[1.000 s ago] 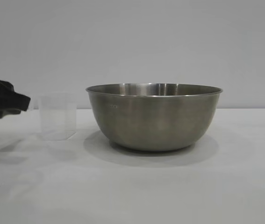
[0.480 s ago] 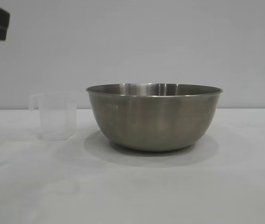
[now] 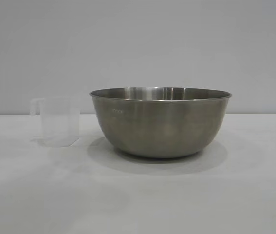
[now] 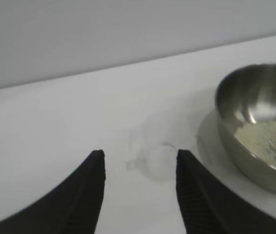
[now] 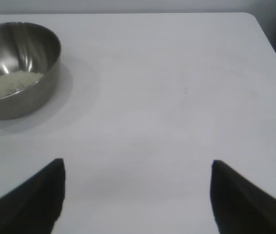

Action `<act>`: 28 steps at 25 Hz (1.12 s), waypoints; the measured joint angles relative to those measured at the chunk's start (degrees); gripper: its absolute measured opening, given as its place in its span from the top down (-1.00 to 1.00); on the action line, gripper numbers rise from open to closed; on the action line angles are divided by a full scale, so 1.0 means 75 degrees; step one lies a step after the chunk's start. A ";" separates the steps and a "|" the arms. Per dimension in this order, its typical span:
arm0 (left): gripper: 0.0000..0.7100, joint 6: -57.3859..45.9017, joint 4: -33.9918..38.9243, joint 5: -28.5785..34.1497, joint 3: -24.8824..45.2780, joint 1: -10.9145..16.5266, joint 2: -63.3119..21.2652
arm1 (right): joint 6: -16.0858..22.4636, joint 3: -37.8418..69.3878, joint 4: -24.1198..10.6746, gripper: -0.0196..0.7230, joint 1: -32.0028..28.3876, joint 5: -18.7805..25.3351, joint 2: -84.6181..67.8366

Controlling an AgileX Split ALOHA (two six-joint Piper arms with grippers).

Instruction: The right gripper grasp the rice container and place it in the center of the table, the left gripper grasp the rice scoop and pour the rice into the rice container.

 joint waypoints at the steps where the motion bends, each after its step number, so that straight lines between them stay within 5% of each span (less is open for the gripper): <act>1: 0.09 0.0004 0.0038 0.0437 0.0000 0.0000 -0.0239 | 0.0000 0.0000 0.0000 -0.46 0.0000 0.0000 0.0000; 7: 0.09 0.0004 0.0093 0.2968 -0.0469 0.0000 -0.1346 | 0.0000 0.0000 0.0000 -0.46 0.0000 0.0000 0.0000; 14: 0.09 0.0004 0.0591 0.5000 -0.0694 0.0000 -0.2471 | 0.0000 0.0000 0.0000 -0.46 0.0000 0.0000 0.0000; 28: 0.09 -0.0277 0.0771 0.6795 -0.1404 0.0000 -0.5200 | 0.0000 0.0000 0.0000 -0.46 0.0000 0.0000 0.0000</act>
